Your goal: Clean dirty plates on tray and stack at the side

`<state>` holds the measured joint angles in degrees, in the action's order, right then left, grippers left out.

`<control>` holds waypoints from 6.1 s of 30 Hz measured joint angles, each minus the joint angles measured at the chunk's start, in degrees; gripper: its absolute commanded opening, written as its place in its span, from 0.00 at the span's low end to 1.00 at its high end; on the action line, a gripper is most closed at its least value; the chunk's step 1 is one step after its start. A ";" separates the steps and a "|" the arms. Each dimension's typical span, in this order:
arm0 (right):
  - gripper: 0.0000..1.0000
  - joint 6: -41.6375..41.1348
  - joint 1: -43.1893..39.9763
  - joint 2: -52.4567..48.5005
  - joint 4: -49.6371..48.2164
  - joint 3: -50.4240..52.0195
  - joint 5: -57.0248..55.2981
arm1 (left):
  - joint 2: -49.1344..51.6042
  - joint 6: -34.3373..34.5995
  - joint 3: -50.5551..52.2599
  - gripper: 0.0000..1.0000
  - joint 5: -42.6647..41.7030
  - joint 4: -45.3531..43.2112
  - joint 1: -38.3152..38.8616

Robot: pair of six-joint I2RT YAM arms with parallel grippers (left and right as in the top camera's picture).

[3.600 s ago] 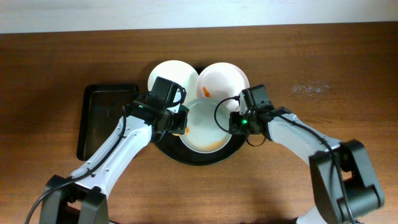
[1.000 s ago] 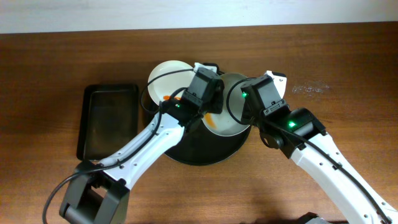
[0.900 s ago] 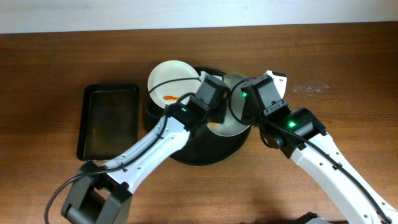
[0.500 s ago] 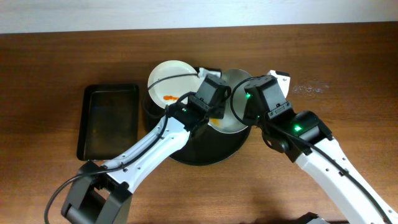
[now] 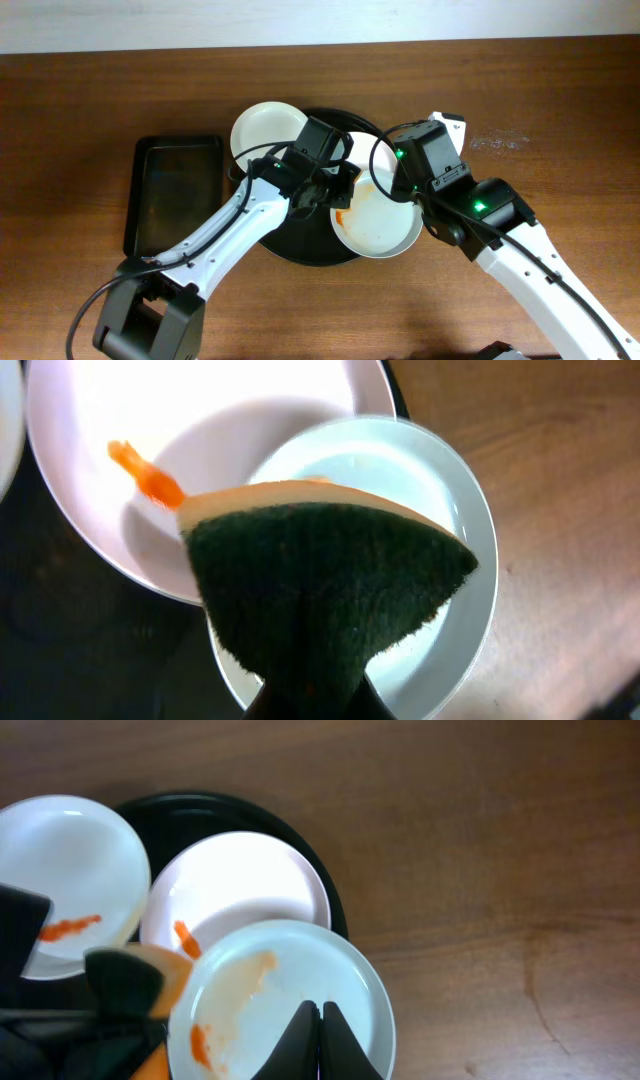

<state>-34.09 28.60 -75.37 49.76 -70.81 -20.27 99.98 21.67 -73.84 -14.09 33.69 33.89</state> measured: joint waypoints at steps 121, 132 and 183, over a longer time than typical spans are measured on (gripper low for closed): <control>0.04 16.24 -2.51 -8.09 -9.60 0.81 -6.36 | 7.45 -5.99 -4.81 0.00 -28.48 4.11 -4.44; 0.04 17.64 -2.49 -8.09 -10.60 0.81 -9.38 | 7.45 5.57 -4.79 0.00 -39.12 2.19 -13.70; 0.04 23.54 18.71 -2.01 -19.61 0.72 -40.89 | 7.45 36.68 -4.35 0.00 -49.59 -39.01 -16.65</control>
<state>-10.55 47.31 -77.38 30.15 -70.08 -61.17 107.44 58.35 -78.19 -63.68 -5.32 17.23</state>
